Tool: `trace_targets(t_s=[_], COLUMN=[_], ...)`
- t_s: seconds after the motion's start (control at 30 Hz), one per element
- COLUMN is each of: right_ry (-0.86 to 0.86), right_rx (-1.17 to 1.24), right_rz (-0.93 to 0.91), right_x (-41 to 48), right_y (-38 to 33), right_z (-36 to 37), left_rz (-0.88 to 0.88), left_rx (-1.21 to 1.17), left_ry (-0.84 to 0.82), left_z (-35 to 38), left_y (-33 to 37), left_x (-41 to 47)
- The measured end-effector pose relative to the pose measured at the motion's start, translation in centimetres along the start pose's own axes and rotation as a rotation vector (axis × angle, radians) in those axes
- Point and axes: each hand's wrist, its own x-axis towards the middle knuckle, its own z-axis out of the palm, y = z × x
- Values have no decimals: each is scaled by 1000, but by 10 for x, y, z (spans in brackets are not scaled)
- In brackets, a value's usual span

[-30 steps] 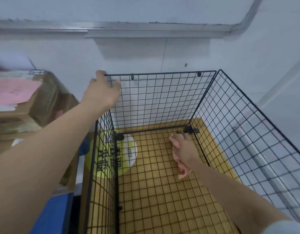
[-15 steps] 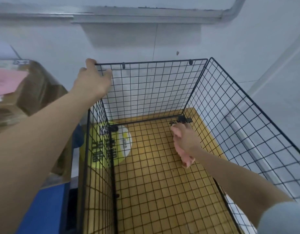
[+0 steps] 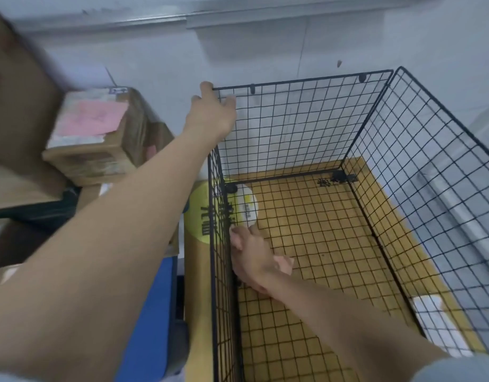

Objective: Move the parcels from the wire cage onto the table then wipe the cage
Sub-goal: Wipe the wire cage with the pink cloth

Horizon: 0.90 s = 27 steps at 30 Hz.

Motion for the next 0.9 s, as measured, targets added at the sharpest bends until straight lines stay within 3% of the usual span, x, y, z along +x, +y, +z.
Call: trace_targets(t_s=[0.27, 0.63, 0.77, 0.9], right_ry=[-30, 163, -22, 64], right_rx=[-297, -542, -822, -749], right_rz=[-138, 206, 137, 221], right_x=[1, -43, -60, -52], right_y=[33, 134, 145, 139], right_z=[-35, -170, -186, -179], left_rz=[13, 5, 14, 3], left_rx=[20, 81, 77, 58], left_ry=[9, 27, 25, 17], left_z=[1, 4, 4, 5], left_y=[-4, -4, -6, -11], left_x=[4, 6, 10, 16])
